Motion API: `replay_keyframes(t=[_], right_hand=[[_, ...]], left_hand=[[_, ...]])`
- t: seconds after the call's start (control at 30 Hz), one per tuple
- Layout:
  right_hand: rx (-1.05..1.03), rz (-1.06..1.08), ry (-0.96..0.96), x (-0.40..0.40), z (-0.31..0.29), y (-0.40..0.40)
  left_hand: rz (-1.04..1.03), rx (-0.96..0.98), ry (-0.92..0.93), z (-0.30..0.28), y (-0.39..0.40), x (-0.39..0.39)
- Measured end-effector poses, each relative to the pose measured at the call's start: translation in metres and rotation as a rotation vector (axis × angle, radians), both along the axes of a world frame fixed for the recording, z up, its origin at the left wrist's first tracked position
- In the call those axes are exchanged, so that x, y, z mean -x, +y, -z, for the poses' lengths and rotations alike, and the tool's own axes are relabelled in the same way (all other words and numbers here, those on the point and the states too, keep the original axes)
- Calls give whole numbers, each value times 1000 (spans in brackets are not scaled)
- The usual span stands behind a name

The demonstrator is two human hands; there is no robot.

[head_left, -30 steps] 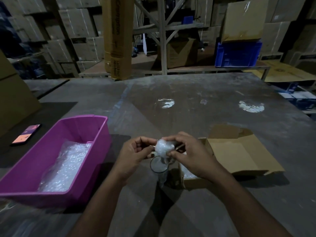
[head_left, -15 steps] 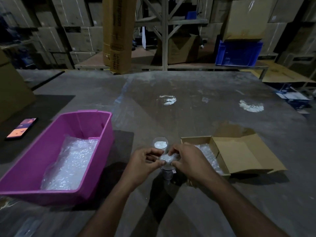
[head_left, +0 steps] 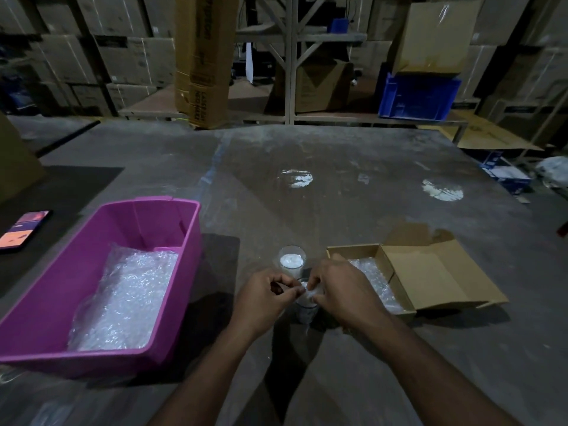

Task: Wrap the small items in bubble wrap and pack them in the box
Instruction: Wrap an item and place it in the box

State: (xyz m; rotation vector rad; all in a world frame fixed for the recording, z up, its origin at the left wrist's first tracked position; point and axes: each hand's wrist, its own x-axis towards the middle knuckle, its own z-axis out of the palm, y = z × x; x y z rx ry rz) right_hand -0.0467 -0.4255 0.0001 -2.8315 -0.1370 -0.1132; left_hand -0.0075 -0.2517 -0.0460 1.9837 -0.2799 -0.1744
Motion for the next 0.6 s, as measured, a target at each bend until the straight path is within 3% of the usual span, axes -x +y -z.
replay_keyframes(t=[0.17, 0.37, 0.6], right_hand=[[109, -104, 11, -4, -3, 1], [271, -202, 33, -3, 20, -7], [-16, -271, 79, 23, 4, -13]], left_hand=[[-109, -122, -73, 3, -10, -1], [-82, -107, 25, 6, -11, -5], [-17, -43, 61, 5, -8, -9]])
